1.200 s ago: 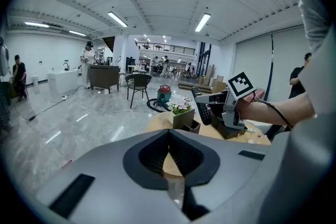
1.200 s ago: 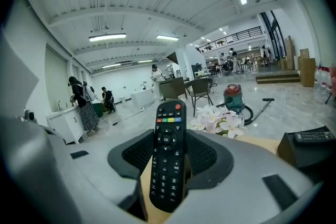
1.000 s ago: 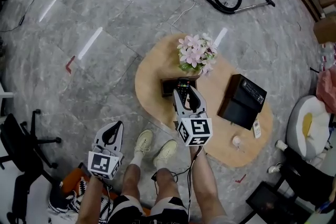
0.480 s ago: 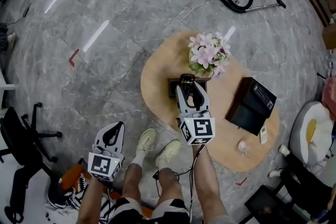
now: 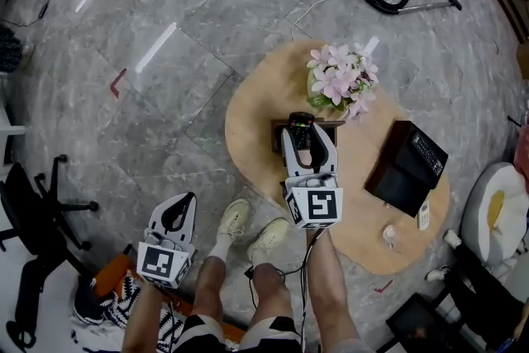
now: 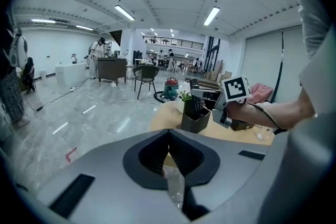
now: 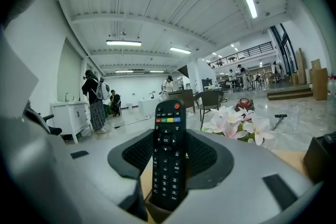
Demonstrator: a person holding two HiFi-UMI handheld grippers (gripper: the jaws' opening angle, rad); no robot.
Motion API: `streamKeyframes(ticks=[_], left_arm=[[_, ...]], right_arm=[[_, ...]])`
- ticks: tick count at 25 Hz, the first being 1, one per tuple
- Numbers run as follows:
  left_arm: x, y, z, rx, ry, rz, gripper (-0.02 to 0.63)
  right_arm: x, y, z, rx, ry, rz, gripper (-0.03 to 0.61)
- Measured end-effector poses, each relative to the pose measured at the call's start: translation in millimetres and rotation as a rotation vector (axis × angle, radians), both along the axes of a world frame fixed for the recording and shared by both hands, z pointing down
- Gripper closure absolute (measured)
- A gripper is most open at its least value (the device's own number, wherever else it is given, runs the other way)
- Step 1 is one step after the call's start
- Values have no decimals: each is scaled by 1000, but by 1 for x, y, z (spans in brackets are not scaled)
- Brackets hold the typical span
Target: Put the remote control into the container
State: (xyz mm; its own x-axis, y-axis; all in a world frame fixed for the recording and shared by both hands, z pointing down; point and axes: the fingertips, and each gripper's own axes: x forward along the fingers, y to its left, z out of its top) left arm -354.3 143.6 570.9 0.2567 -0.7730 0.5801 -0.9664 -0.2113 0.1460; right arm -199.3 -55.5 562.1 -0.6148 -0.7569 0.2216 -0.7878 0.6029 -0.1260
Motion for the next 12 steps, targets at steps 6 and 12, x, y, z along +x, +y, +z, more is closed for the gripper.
streamKeyframes(ticks=[6,12], left_arm=[[-2,10,17,-26,16,-26,606],[-1,12,27,-48,12,-38,606]], right_arm=[[3,-1,5,42,-16,5,382],[0,0,11,72,-12,-16,382]])
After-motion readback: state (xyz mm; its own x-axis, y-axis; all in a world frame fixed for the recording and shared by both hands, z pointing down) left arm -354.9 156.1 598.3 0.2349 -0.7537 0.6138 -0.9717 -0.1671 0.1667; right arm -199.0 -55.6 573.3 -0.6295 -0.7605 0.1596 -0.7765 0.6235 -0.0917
